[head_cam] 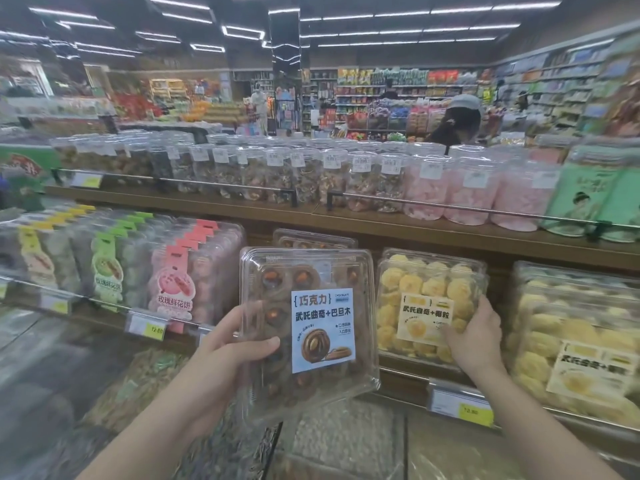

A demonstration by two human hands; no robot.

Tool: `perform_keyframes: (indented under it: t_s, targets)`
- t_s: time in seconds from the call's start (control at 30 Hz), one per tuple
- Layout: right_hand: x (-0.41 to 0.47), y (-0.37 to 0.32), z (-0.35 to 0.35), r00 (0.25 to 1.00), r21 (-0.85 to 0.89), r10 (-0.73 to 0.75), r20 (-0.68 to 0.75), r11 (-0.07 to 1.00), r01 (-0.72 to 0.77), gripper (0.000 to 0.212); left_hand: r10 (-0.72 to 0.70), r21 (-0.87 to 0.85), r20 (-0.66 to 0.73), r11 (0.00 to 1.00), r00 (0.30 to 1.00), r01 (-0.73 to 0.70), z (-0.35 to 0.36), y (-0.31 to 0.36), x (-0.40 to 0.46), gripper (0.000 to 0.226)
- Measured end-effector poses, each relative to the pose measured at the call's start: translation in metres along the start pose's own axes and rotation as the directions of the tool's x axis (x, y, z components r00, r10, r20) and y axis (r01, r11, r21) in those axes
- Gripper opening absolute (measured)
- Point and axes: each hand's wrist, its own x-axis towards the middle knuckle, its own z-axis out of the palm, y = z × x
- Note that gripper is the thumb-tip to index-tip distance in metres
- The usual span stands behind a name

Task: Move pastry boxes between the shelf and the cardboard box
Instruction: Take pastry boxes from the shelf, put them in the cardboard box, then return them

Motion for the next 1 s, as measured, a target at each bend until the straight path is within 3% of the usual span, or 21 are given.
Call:
perform_keyframes:
  t_s: [0.13,0.2,0.3,0.47,0.63,0.73,0.83,1.0]
  targets:
    - [-0.014,-0.023,-0.002,0.998,-0.095,-0.051,0.021,0.994,0.052,0.089,-0.019,0.008,0.016,1.0,1.0,0.019,-0.009,0.0,0.004,0.038]
    - [-0.025,-0.044,-0.003,0.988,-0.038,-0.123,0.092,0.991,0.127,0.075,-0.025,0.003,0.03,1.0,0.999,0.025,-0.014,0.0,0.008,0.038]
    - [-0.045,-0.079,0.002,0.925,0.136,-0.206,0.318,0.976,0.171,0.065,-0.027,0.001,0.049,1.0,0.998,0.027,-0.025,0.001,0.019,0.039]
    - [-0.065,-0.116,0.024,0.807,0.291,-0.214,0.551,0.955,0.055,0.088,-0.055,0.05,0.122,0.998,0.991,0.05,-0.048,0.003,0.047,0.04]
    - [-0.071,-0.138,0.047,0.78,0.277,-0.117,0.615,0.958,-0.074,0.081,-0.06,0.08,0.239,0.996,0.969,0.042,-0.079,0.011,0.086,0.041]
    - [-0.071,-0.141,0.067,0.787,0.31,-0.049,0.615,0.933,-0.185,0.095,-0.086,0.112,0.327,0.992,0.941,0.052,-0.094,0.015,0.113,0.044]
    - [-0.069,-0.149,0.086,0.814,0.355,0.019,0.58,0.894,-0.274,0.091,-0.118,0.163,0.389,0.985,0.914,0.058,-0.108,0.016,0.142,0.047]
    - [-0.059,-0.153,0.111,0.855,0.324,0.023,0.518,0.92,-0.221,0.07,-0.118,0.216,0.481,0.976,0.869,0.013,-0.122,0.01,0.198,0.047]
